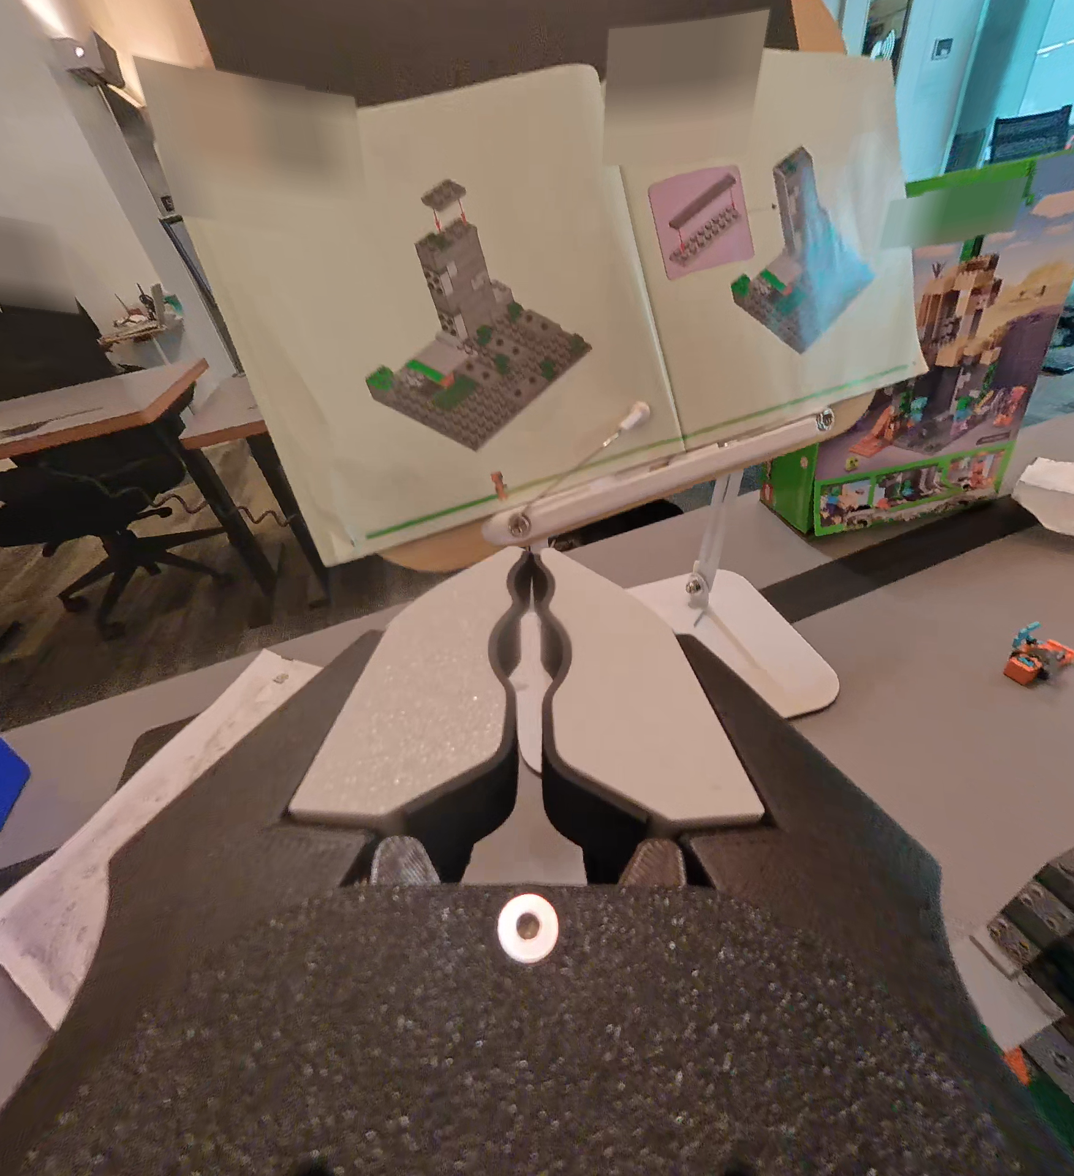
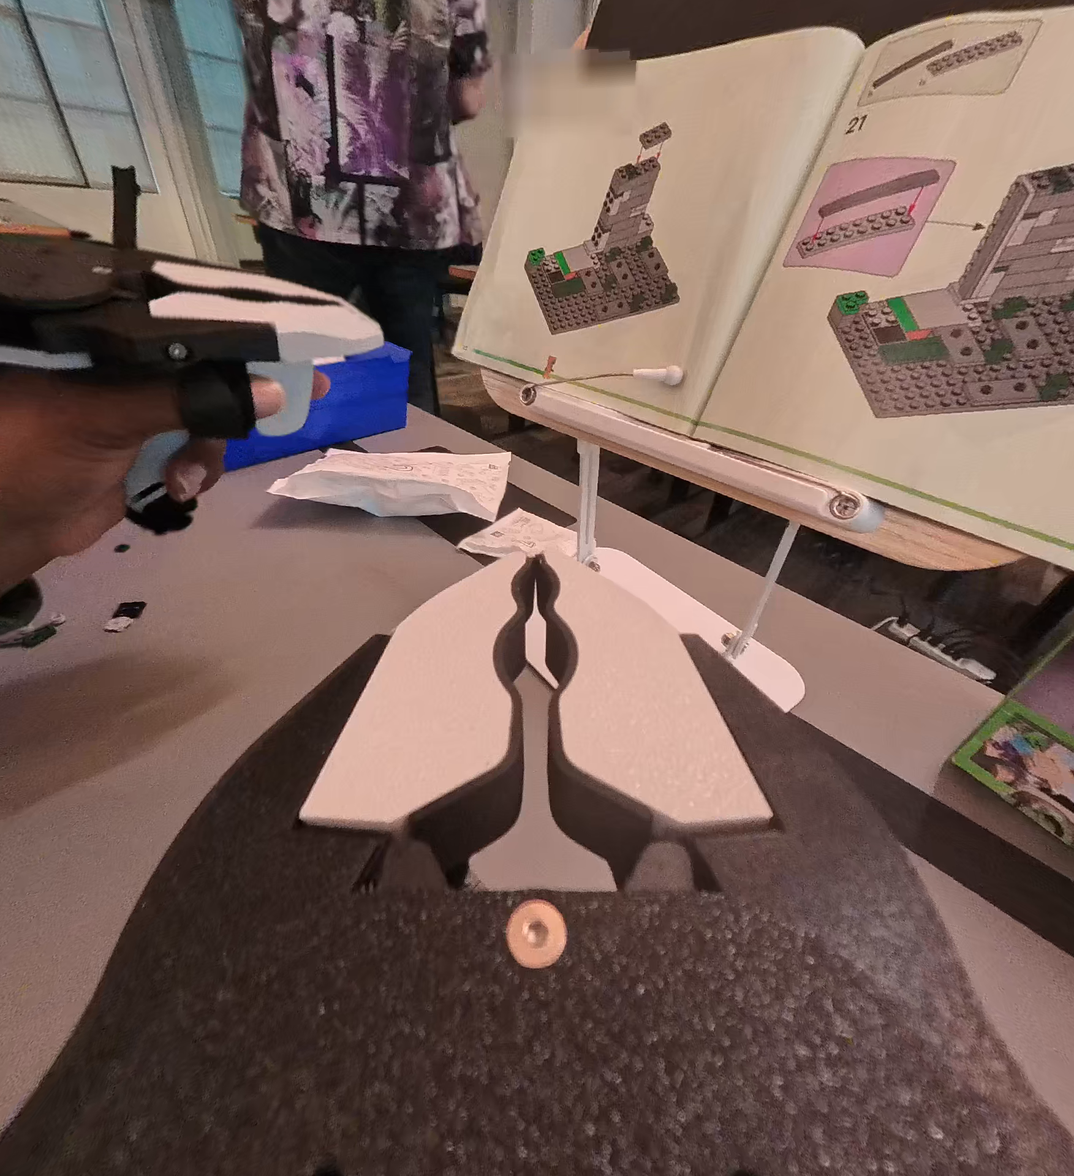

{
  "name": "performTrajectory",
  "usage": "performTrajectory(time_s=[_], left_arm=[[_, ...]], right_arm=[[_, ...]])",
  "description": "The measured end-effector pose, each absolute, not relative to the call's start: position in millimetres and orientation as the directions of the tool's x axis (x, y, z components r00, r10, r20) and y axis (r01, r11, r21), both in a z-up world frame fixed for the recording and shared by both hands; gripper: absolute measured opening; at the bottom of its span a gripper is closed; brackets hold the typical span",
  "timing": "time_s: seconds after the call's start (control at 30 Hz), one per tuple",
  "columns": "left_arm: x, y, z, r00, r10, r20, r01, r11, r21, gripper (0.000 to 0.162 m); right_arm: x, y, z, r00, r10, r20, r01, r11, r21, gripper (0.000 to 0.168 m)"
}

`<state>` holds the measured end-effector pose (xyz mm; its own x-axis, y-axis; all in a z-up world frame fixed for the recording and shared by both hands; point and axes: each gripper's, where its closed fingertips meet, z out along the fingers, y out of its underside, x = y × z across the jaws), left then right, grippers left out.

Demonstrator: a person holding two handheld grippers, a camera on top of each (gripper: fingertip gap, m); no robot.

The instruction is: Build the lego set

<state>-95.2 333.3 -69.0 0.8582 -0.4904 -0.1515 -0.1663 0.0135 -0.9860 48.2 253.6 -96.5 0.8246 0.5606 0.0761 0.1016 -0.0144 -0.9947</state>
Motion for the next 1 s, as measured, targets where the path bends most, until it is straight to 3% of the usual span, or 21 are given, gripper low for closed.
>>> performTrajectory(time_s=[0.27, 1.0], left_arm=[[-84, 349, -50, 0.838, -0.521, -0.160, -0.178, 0.016, -0.984, 0.000], [-110, 465, 21, 0.861, -0.419, -0.287, -0.301, 0.034, -0.953, 0.000]], right_arm=[[51, 245, -80, 0.806, 0.586, 0.088, 0.106, 0.004, -0.994, 0.000], [59, 253, -94, 0.806, 0.582, 0.108, 0.154, -0.030, -0.988, 0.000]])
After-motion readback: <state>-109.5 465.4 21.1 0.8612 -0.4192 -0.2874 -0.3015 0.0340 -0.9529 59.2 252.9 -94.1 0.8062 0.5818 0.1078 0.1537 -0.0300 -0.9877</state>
